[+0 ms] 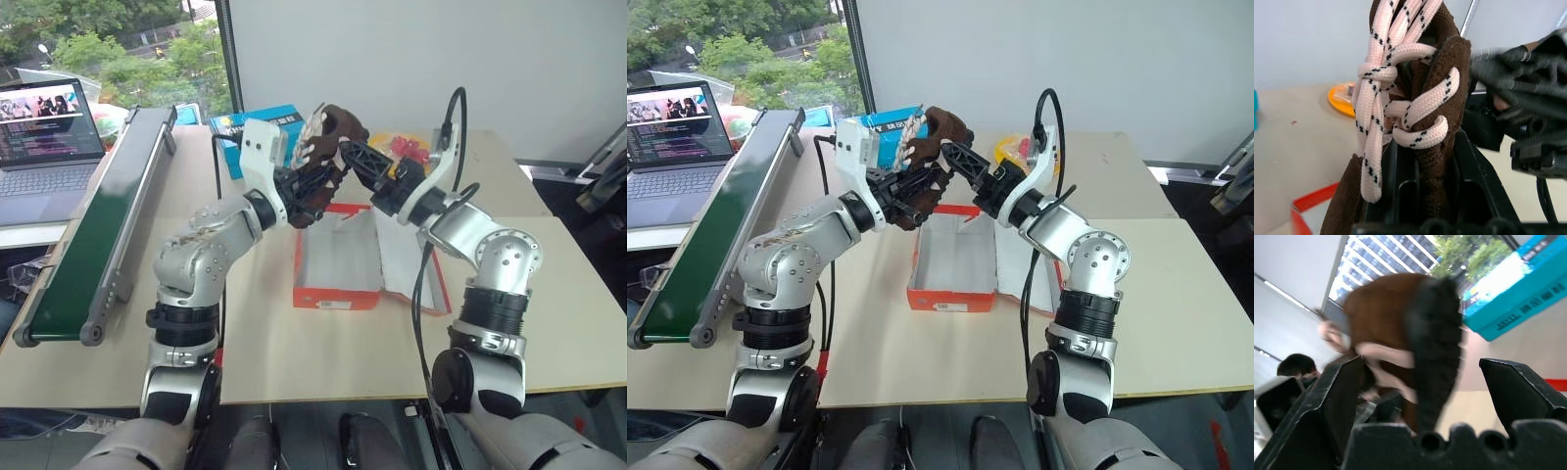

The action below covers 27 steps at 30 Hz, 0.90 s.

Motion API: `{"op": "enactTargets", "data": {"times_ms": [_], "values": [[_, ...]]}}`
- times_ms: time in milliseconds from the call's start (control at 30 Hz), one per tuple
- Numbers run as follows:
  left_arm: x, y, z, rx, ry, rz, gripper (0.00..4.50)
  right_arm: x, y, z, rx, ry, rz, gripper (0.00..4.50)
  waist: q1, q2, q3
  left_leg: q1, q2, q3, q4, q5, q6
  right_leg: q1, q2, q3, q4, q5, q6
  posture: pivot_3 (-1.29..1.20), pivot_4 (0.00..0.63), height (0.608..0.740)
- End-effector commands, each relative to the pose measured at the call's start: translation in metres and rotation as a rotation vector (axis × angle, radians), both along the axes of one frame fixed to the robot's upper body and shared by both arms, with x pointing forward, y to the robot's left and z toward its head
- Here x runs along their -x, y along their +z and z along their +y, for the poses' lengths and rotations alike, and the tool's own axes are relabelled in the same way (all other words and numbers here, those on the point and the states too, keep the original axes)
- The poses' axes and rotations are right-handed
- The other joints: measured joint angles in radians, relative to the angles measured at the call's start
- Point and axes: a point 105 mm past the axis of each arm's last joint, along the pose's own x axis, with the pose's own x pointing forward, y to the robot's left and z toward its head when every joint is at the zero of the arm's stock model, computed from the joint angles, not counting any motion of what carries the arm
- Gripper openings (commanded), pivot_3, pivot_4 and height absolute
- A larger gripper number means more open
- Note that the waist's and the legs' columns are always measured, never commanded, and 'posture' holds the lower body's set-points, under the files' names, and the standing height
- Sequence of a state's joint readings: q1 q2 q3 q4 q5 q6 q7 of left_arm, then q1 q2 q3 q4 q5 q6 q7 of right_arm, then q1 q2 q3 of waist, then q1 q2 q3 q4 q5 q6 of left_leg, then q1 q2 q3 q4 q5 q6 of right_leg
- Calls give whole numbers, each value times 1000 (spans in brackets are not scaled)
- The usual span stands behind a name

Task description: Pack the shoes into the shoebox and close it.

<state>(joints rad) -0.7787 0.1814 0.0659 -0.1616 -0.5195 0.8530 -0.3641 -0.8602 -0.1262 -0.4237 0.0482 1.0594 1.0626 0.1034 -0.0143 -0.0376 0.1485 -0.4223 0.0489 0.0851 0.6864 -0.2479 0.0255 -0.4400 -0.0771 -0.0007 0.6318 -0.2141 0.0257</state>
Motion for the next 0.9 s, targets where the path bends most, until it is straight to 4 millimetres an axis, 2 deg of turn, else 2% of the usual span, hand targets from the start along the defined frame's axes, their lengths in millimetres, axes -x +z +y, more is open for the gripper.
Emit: {"op": "enactTargets", "data": {"times_ms": [33,233,400,533,600,667,733,900], "values": [[13,10,-13,17,-63,-48,450,7,24,3,-31,15,-87,4500,0,0,0,0,0,0,0,0,0,0,0,0,0,0,0,0,150,740],[16,12,-20,34,-80,-46,450,7,21,10,-17,28,-83,4500,0,0,0,0,0,0,0,0,0,0,0,0,0,0,0,0,150,740],[15,16,-23,45,-89,-49,432,3,17,14,-28,30,-73,3173,0,0,0,0,0,0,0,0,0,0,0,0,0,0,0,0,150,740],[15,19,-21,63,-93,-40,432,-1,16,12,-36,11,-69,1923,0,0,0,0,0,0,0,0,0,0,0,0,0,0,0,0,150,740],[13,18,-18,45,-71,-40,432,-3,17,10,-43,-1,-73,1588,0,0,0,0,0,0,0,0,0,0,0,0,0,0,0,0,150,740],[6,11,-7,17,-12,-18,432,-5,18,10,-48,-7,-81,1267,0,0,0,0,0,-1,0,0,0,0,0,0,0,0,0,0,150,740],[3,6,8,12,4,2,1244,-8,21,10,-44,-18,-93,1076,0,0,0,0,0,0,0,0,0,0,0,0,0,0,0,0,150,740],[6,10,39,7,23,8,3049,-15,32,5,-48,-40,-113,761,-5,1,0,0,1,-1,0,0,0,-1,1,0,0,0,0,0,150,740]]}}
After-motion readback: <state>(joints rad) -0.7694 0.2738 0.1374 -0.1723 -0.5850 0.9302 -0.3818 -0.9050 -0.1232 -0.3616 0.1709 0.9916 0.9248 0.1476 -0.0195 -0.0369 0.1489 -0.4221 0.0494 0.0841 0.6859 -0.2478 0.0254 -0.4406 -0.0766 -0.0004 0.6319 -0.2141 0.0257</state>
